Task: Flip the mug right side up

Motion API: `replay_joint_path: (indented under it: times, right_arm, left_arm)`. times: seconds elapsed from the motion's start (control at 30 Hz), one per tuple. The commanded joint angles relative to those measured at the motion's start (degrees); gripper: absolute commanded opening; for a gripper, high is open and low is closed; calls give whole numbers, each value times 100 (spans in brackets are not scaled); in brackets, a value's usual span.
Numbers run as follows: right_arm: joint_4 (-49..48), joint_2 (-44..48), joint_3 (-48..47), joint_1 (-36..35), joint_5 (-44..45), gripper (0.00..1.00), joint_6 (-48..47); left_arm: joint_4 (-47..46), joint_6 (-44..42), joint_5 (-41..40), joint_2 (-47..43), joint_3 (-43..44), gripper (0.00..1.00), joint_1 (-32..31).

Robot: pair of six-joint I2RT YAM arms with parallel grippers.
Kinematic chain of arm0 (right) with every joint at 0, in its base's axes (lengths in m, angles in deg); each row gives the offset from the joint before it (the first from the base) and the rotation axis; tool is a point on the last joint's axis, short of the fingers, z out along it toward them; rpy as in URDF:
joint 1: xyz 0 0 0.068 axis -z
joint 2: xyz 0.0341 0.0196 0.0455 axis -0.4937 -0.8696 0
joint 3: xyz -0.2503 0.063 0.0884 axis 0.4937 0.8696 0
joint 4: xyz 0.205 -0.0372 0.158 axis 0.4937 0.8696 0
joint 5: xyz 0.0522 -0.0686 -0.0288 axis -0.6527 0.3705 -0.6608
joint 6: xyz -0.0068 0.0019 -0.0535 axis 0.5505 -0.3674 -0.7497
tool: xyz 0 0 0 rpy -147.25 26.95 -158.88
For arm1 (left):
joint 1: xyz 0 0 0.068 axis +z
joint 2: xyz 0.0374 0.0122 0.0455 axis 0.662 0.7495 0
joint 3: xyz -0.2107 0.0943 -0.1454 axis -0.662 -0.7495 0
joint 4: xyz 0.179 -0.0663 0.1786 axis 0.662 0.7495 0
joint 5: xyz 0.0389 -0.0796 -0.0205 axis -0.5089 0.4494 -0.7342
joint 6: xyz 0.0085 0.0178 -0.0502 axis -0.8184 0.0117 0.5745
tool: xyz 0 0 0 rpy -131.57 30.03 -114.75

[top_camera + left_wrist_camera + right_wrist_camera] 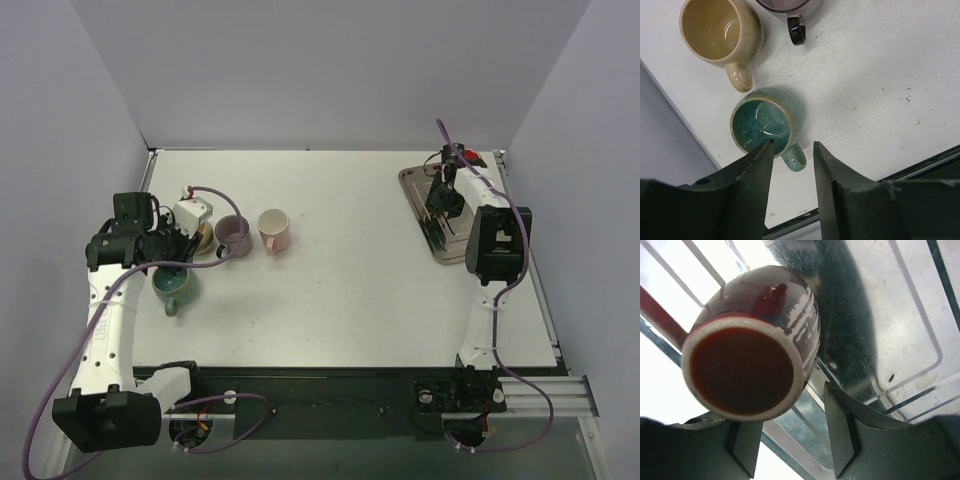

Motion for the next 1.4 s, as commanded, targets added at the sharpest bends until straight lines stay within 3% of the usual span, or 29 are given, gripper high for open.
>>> replay_joint_path:
  times: [0.0,0.03,0.17,0.23,0.43,0.67,0.8,1.03,1.23,1.37]
  right_arm:
    - [563,-274,-464,-32,98,44,-139]
    - [624,-310,-534,-32,115,43,-156]
    - [529,-267,-404,-32,203,18,-209]
    - [310,-82,-141,-32,212,11,-227]
    - [-314,682,553,-40,230,0,-376]
    - [-1000,1946,1538,-198,-279,0,-403]
    - [-1500,2721,2232,-269,-289,0,-315]
    - [-1590,3310,2559,-357,-483,0,-201]
    - [-1081,2601,2191,-155,-139,0,-271]
    - [-991,2458,2119,-155,-218,0,-359]
  left_arm:
    - [84,-66,226,-161,316,47,39]
    - [110,-84,261,-161,334,47,39]
    - [128,-75,314,-222,369,47,39]
    - [128,-75,349,-231,352,47,39]
    - [128,-67,419,-258,308,48,39]
    - [102,100,911,-240,413,51,21]
    - [14,407,1491,-205,624,51,-14]
    - [-522,1348,2782,-91,827,54,-294]
    - [-856,1814,2046,24,791,54,-1348]
    - [-900,1788,1958,-108,730,54,-1438]
